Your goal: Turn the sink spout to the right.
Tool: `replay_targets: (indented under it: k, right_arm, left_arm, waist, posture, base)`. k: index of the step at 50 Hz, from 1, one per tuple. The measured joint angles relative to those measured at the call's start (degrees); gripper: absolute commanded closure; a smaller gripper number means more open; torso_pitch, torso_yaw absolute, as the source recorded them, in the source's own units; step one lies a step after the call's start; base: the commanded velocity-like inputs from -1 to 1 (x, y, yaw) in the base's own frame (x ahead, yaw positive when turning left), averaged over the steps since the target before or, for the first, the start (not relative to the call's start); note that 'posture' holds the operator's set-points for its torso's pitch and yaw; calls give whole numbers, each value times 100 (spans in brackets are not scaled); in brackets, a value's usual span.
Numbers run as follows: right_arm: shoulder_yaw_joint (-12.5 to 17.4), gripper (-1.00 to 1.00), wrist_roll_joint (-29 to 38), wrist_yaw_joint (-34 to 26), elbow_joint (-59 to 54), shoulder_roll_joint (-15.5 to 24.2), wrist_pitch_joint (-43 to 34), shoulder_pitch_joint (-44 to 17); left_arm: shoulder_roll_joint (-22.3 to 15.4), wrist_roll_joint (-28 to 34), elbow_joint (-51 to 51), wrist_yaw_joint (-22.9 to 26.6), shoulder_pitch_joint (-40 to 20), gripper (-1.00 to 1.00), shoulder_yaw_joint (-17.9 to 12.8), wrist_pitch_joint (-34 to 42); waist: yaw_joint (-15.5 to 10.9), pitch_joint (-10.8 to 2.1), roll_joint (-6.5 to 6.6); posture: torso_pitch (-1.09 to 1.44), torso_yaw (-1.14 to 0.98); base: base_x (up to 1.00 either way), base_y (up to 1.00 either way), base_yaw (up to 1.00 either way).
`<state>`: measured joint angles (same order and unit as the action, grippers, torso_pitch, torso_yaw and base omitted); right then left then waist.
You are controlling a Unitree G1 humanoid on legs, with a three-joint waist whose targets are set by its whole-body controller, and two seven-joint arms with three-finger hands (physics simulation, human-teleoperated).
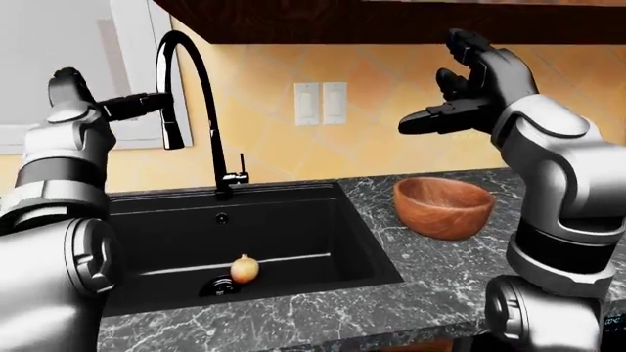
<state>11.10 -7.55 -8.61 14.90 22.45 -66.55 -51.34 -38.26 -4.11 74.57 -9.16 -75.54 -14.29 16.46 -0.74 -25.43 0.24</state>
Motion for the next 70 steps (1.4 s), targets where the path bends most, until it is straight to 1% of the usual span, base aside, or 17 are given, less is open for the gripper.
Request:
replay_targets:
  k: [8, 13, 17, 23, 27, 39, 47, 56, 63, 70]
  right_arm:
    - [-17, -100, 6, -7, -14, 16, -27, -60]
    - [-23, -100, 11, -11, -2, 11, -33, -61]
    - [22, -100, -3, -16, 113, 20, -67, 2]
    - [47, -100, -29, -11, 145, 27, -68, 61]
    - [47, -100, -48, -4, 133, 23, -45, 100]
    - [55, -100, -70, 21, 154, 49, -69, 89]
    - [59, -100, -78, 30, 196, 63, -99, 59]
    - [59, -100, -87, 19, 186, 66, -87, 73]
    - [86, -100, -93, 22, 153, 96, -77, 67]
    - [99, -100, -111, 30, 192, 94, -64, 120]
  left_arm:
    - [144, 86, 241, -196, 176, -100, -141, 97]
    - [361, 121, 380, -300, 397, -100, -244, 202]
    - [559, 109, 439, -294, 487, -100, -306, 311]
    - [764, 118, 418, -260, 357, -100, -264, 414]
    - [788, 139, 351, -253, 233, -100, -227, 396]
    - [895, 214, 327, -259, 2, -100, -132, 463]
    - [1017, 257, 305, -246, -64, -100, -92, 487]
    - [1292, 236, 273, -240, -98, -100, -41, 479]
    - [1455, 195, 204, -250, -36, -100, 56, 496]
    - [1630, 147, 145, -289, -101, -100, 149, 503]
  waist:
    - [17, -25, -6]
    - [19, -30, -17]
    - [22, -25, -42]
    - [40, -25, -62]
    - [56, -41, -45]
    - [89, -63, -61]
    - [77, -93, -77]
    - [62, -103, -104]
    - [68, -99, -99]
    - [61, -106, -131]
  posture:
    - [-77, 0]
    - [-77, 0]
    - [-77, 0]
    - [-77, 0]
    - [-77, 0]
    - [-77, 0]
    - [-77, 0]
    - [-77, 0]
    - [-77, 0]
    - [-77, 0]
  base:
    - [0, 0, 0]
    - [0, 0, 0]
    - [0, 0, 0]
    - [0, 0, 0]
    - [0, 0, 0]
    - [0, 0, 0]
    - [0, 0, 0]
    - [0, 0, 0]
    - [0, 0, 0]
    - [0, 0, 0]
